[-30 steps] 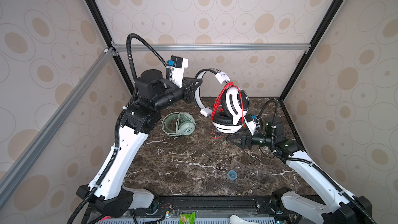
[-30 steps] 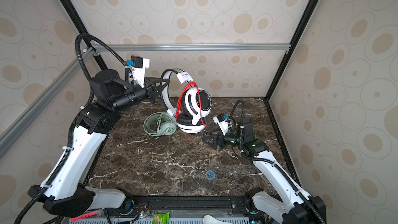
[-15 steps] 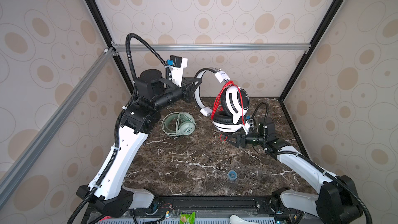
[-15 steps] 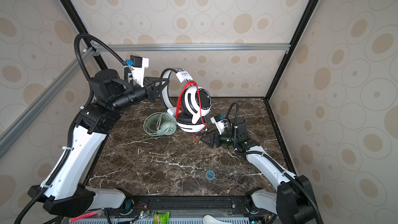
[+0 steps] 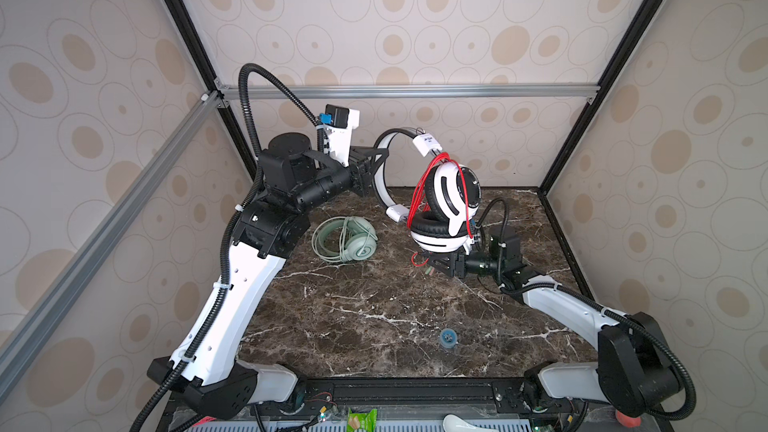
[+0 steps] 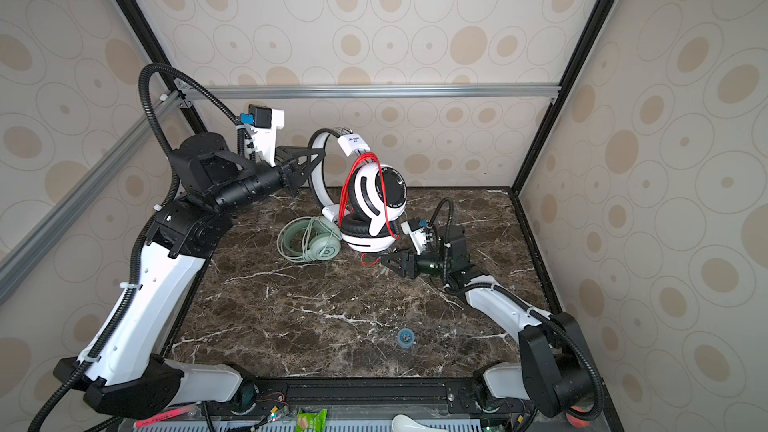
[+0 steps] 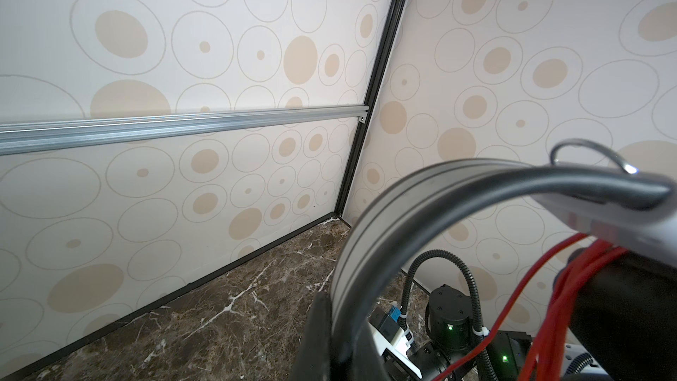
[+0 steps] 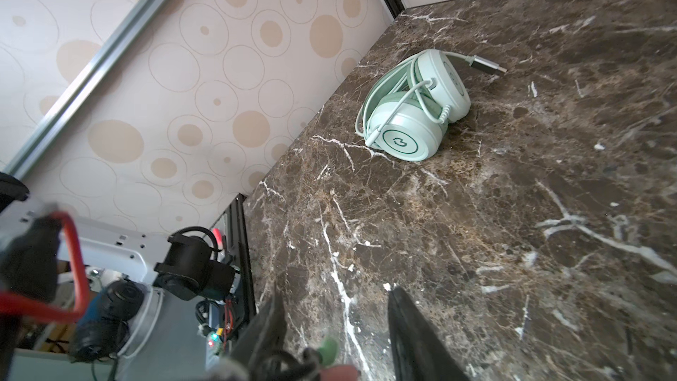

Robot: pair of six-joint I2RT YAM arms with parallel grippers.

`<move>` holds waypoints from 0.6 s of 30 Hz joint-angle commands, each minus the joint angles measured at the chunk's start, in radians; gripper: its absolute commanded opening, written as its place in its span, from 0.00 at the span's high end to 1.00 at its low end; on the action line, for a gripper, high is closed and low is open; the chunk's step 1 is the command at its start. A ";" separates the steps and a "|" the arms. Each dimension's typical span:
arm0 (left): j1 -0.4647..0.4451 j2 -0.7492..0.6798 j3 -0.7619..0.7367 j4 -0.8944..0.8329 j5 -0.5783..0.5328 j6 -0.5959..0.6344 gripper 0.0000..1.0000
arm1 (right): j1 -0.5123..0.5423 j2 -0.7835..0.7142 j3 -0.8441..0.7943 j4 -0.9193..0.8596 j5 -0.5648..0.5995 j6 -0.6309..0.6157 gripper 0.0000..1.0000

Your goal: Wrap the headphones

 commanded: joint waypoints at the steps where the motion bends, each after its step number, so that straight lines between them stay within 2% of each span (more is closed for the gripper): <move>1: 0.008 -0.036 0.016 0.110 0.002 -0.062 1.00 | 0.009 0.019 -0.022 0.123 0.018 0.067 0.60; 4: 0.007 -0.039 0.005 0.122 -0.002 -0.068 1.00 | 0.019 0.042 -0.043 0.217 0.027 0.132 0.64; 7: 0.009 -0.056 -0.029 0.150 -0.013 -0.082 1.00 | 0.035 0.054 -0.047 0.241 0.043 0.145 0.69; 14: 0.010 -0.066 -0.047 0.155 -0.065 -0.090 1.00 | 0.043 0.023 -0.047 0.147 0.076 0.087 0.95; 16: 0.010 -0.061 -0.035 0.137 -0.106 -0.089 1.00 | 0.044 0.008 -0.052 0.114 0.084 0.069 1.00; 18: 0.012 -0.049 -0.008 0.106 -0.162 -0.089 1.00 | 0.047 -0.010 -0.064 0.083 0.093 0.053 1.00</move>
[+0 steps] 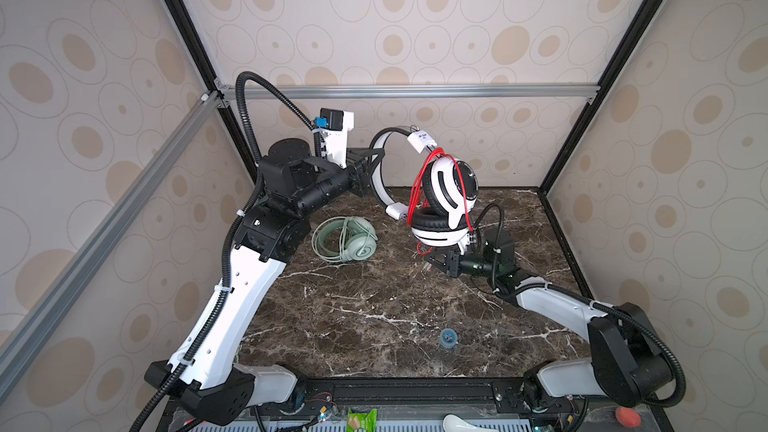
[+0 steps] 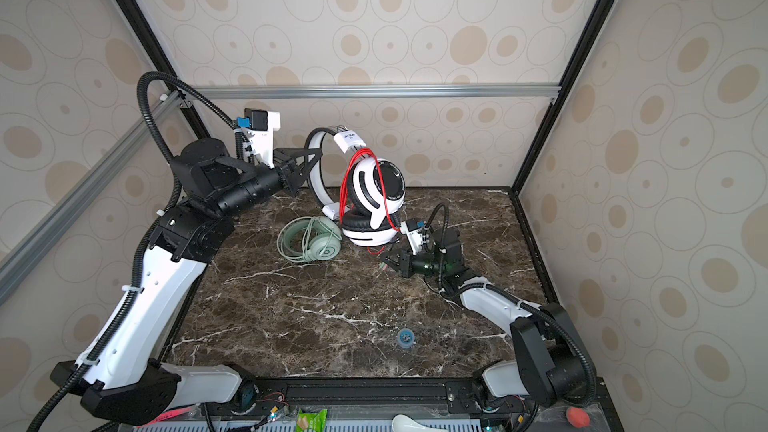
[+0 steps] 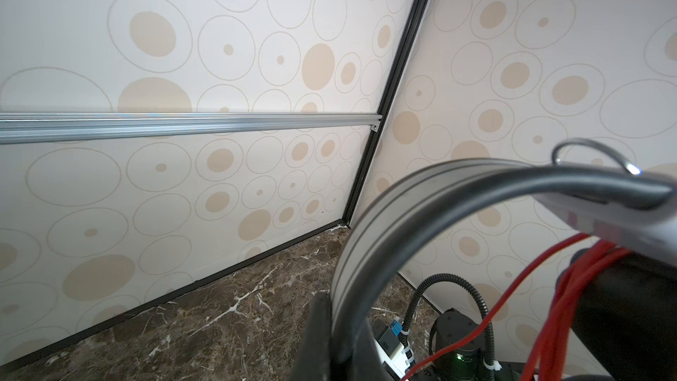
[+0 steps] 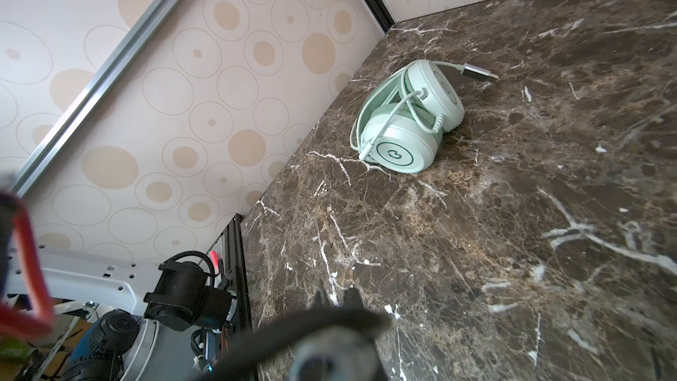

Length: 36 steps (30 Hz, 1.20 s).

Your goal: Wrap the headphones

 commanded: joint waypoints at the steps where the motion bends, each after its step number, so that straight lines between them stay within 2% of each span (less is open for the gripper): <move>1: 0.009 -0.010 0.080 0.027 -0.110 -0.050 1.00 | 0.011 -0.049 -0.031 -0.059 0.026 -0.041 1.00; 7: 0.021 0.048 0.182 -0.005 -0.241 -0.085 1.00 | 0.061 -0.107 -0.063 -0.243 0.094 -0.136 1.00; 14: 0.033 0.102 0.243 0.031 -0.406 -0.133 1.00 | 0.130 -0.173 -0.124 -0.302 0.150 -0.148 1.00; 19: 0.051 0.155 0.284 0.046 -0.509 -0.123 1.00 | 0.206 -0.201 -0.107 -0.426 0.184 -0.224 1.00; 27: 0.115 0.220 0.245 0.114 -0.534 -0.099 1.00 | 0.292 -0.281 -0.108 -0.514 0.229 -0.243 1.00; 36: 0.124 0.233 0.117 0.172 -0.574 -0.035 1.00 | 0.453 -0.331 0.093 -0.775 0.345 -0.350 1.00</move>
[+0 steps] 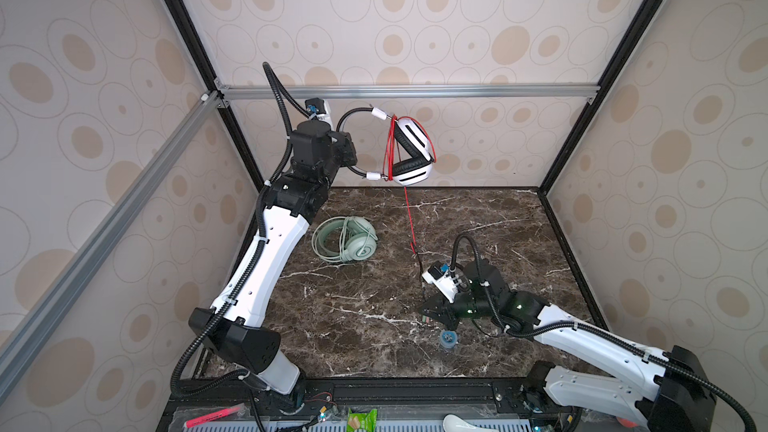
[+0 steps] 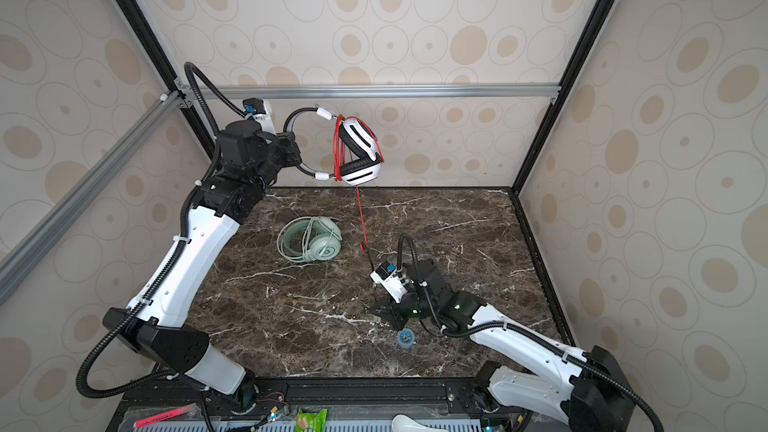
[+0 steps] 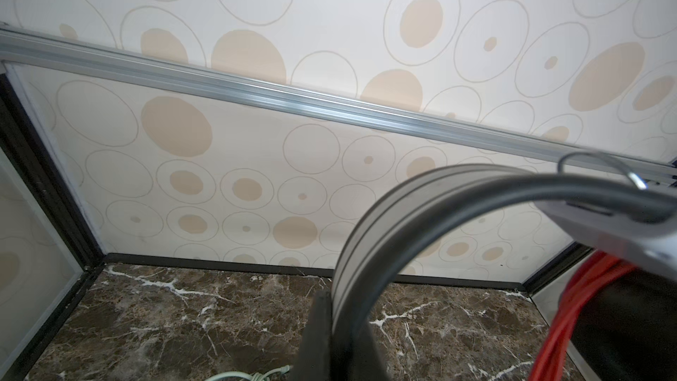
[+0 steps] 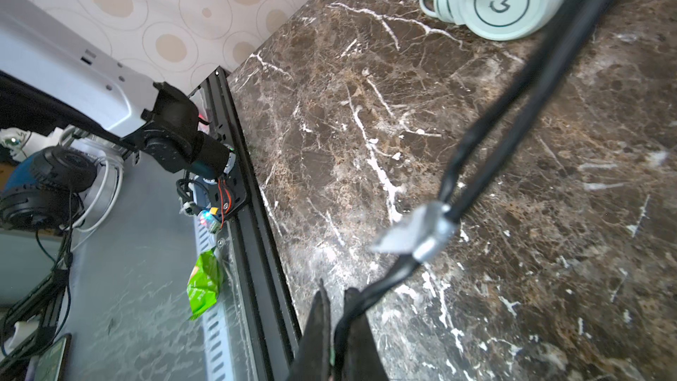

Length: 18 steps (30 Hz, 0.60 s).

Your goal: Wrap the headphones

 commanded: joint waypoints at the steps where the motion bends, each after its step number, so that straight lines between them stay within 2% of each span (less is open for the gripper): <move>1: 0.015 -0.027 -0.015 0.189 -0.049 -0.013 1.00 | 0.049 -0.021 0.088 -0.151 0.048 -0.062 1.00; 11: 0.016 -0.053 -0.120 0.211 -0.047 0.008 1.00 | 0.139 0.072 0.418 -0.353 0.090 -0.219 1.00; 18: 0.016 -0.068 -0.187 0.234 -0.056 0.001 1.00 | 0.191 0.153 0.596 -0.409 0.077 -0.276 1.00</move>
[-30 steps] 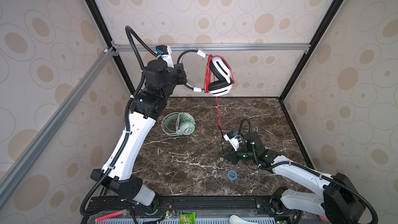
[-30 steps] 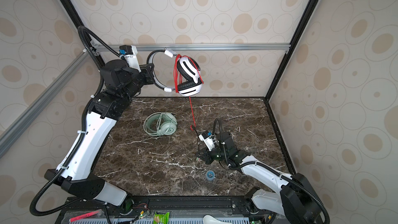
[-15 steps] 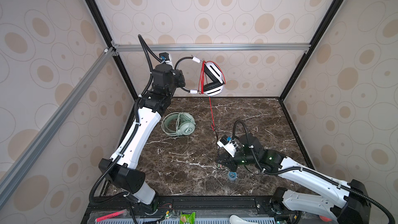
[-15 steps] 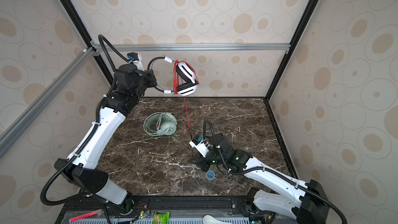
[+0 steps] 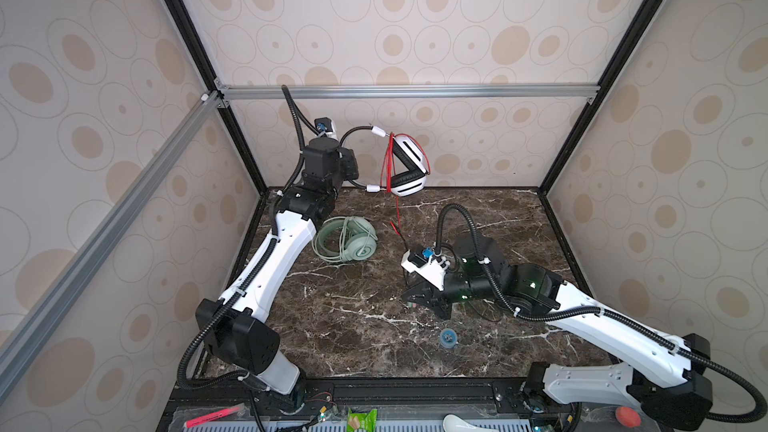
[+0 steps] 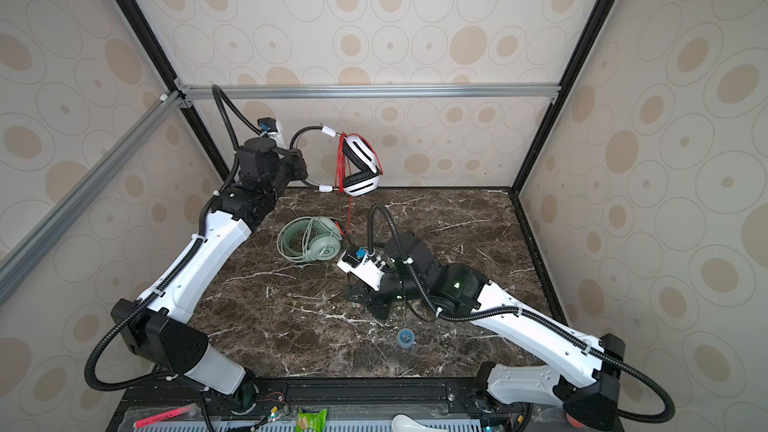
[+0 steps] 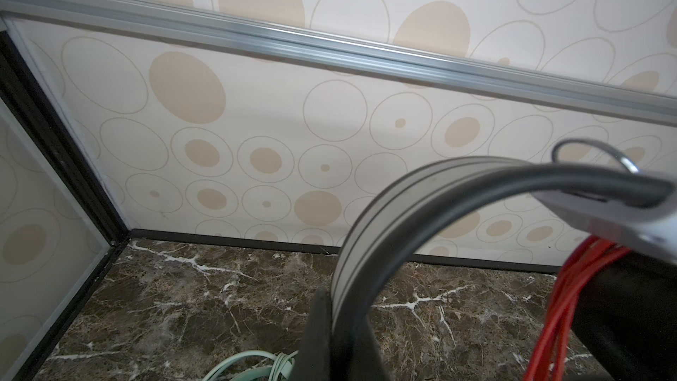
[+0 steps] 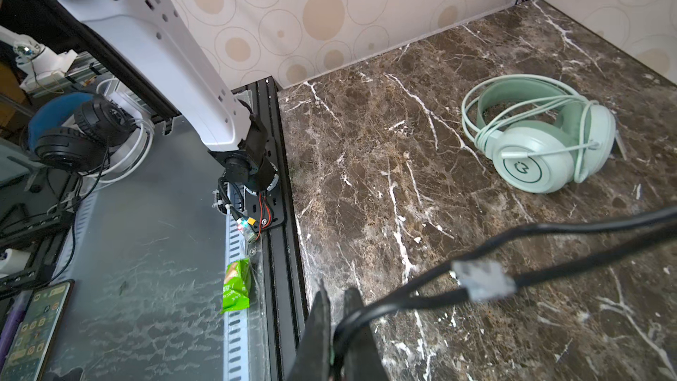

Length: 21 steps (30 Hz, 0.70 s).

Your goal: Wrap the headphones

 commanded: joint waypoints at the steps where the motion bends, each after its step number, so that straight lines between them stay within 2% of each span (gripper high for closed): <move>1: 0.010 -0.058 -0.002 0.136 -0.016 -0.032 1.00 | 0.024 0.030 0.074 -0.054 -0.013 -0.059 1.00; 8: 0.010 -0.053 -0.059 0.193 0.004 -0.102 1.00 | 0.055 0.123 0.184 0.056 -0.076 -0.019 1.00; 11: 0.008 -0.056 -0.072 0.191 0.001 -0.095 1.00 | 0.072 0.139 0.214 0.080 -0.073 -0.008 1.00; 21: 0.007 -0.091 -0.166 0.171 -0.033 0.035 1.00 | 0.076 0.176 0.484 -0.127 0.031 -0.144 1.00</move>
